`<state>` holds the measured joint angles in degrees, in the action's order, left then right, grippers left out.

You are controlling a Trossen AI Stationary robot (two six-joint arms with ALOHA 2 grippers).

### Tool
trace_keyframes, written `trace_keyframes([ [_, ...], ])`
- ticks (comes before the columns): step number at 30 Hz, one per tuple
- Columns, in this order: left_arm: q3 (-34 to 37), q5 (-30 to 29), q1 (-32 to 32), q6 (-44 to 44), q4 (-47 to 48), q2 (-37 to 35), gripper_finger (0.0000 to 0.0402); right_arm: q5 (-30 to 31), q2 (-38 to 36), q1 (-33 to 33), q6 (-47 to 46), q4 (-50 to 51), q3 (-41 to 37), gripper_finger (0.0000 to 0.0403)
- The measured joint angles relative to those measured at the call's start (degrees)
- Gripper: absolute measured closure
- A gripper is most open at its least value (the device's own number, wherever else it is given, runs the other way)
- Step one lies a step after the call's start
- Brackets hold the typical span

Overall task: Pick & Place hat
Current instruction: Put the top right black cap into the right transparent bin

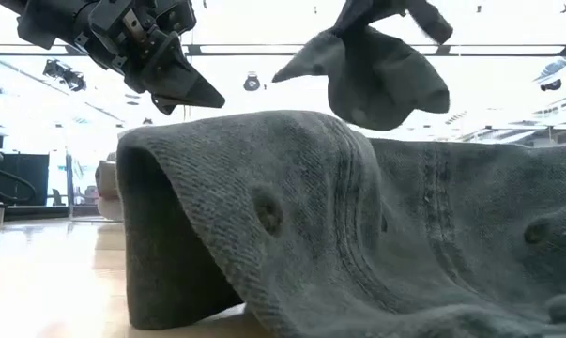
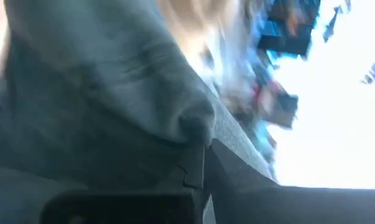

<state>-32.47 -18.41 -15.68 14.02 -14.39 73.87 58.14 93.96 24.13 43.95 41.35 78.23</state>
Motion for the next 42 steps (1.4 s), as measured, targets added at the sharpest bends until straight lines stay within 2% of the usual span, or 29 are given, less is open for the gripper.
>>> trace_keyframes([
  [2,0.0,0.0,0.0,0.4,0.0,0.0,0.0388,6.7,-0.4,-1.7,-0.1,4.3,0.0,0.0396],
  [4,0.0,0.0,0.0,0.8,0.0,0.0,0.0388,9.1,-1.5,-3.7,-2.6,9.5,0.0,0.0396],
  [8,0.0,0.0,0.0,1.9,0.1,0.0,0.0388,5.7,-3.1,-8.1,-11.0,20.2,0.0,0.0396],
  [11,0.0,0.0,0.0,1.9,0.1,0.0,0.0388,1.1,-3.4,-11.5,-12.7,22.2,0.0,0.0398],
  [16,0.0,0.0,0.0,1.9,0.1,0.0,0.0388,-10.6,-3.1,-16.6,-8.7,18.8,-0.1,0.0399],
  [22,0.0,0.0,0.0,1.9,0.1,0.0,0.0388,-16.7,-3.1,-21.5,2.9,6.4,-4.5,0.0399],
  [26,0.0,0.0,0.0,1.9,0.1,0.0,0.0388,-24.2,-3.1,-24.0,7.5,-1.6,-9.7,0.0399],
  [32,0.0,0.0,0.0,1.4,0.1,0.0,0.0388,-25.0,-3.0,-25.0,5.8,-10.4,-13.7,0.0398],
  [34,0.0,0.0,0.0,1.4,0.1,0.0,0.0388,-27.4,-3.0,-25.6,3.3,-12.1,-13.8,0.0398],
  [36,0.0,0.0,0.0,1.3,0.1,0.0,0.0388,-28.8,-3.0,-26.1,1.3,-11.5,-13.9,0.0398],
  [42,0.0,0.0,0.0,1.2,0.2,0.0,0.0388,-27.2,-3.0,-27.6,-5.9,-8.0,-13.9,0.0389],
])
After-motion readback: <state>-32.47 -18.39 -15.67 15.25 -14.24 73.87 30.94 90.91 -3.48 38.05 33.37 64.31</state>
